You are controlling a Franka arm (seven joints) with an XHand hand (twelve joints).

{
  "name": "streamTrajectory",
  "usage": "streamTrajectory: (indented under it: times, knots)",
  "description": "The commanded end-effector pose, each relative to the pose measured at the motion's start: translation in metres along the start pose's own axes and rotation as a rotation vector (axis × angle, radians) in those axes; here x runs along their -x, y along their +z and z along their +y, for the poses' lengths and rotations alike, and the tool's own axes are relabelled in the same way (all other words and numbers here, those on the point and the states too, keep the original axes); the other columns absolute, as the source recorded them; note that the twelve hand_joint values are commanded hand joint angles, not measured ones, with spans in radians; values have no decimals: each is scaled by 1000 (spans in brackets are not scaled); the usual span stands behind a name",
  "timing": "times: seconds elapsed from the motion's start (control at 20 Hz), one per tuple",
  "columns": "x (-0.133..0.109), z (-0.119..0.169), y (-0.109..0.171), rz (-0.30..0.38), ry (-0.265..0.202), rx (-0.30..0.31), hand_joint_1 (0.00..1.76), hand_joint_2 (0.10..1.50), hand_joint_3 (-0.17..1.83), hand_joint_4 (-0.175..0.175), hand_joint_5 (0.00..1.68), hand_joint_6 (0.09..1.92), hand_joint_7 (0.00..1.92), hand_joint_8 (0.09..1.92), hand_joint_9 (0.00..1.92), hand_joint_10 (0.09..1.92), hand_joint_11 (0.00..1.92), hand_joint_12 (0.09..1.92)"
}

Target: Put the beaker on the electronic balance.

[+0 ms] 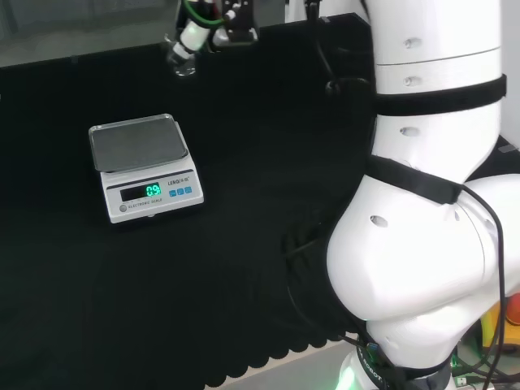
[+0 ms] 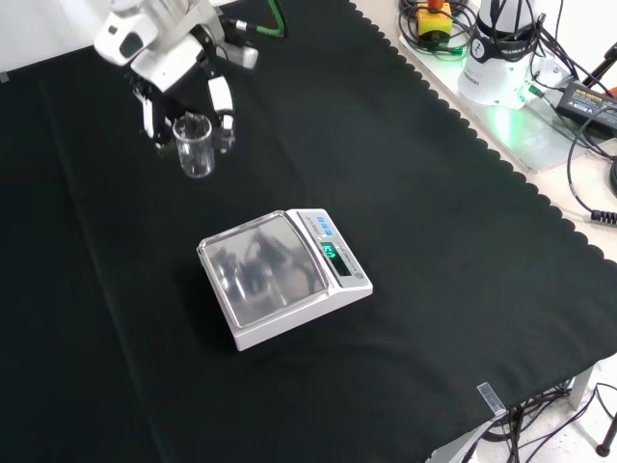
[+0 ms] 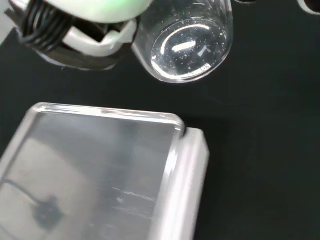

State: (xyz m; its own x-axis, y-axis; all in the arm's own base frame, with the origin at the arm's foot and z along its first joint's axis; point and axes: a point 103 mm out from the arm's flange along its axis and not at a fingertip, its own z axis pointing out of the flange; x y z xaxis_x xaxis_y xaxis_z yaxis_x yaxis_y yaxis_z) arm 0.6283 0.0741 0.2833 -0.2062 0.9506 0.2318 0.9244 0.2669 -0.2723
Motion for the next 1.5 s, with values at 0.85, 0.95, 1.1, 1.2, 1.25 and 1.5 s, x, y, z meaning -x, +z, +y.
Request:
streamTrajectory:
  times: [0.85, 0.95, 1.1, 1.2, 1.25, 1.5]
  knots:
    - [-92, -10, 67, 54, -37, -39, 1202, 561, 820, -175, 1312, 676, 1728, 369, 1824, 397, 1519, 765]
    - [-96, -9, 73, 47, -52, -52, 1202, 561, 821, -175, 1312, 677, 1728, 369, 1823, 399, 1518, 765]
    - [-104, -5, 80, 48, -74, -67, 1202, 557, 831, -175, 1308, 689, 1727, 375, 1804, 442, 1512, 780]
    - [-106, 0, 84, 50, -78, -72, 1202, 556, 833, -175, 1307, 691, 1727, 376, 1800, 451, 1511, 782]
    - [-107, 2, 85, 52, -81, -73, 1201, 557, 833, -175, 1307, 692, 1727, 377, 1799, 453, 1511, 783]
    - [-103, 7, 93, 82, -92, -72, 1201, 557, 835, -175, 1303, 698, 1725, 382, 1788, 478, 1509, 785]
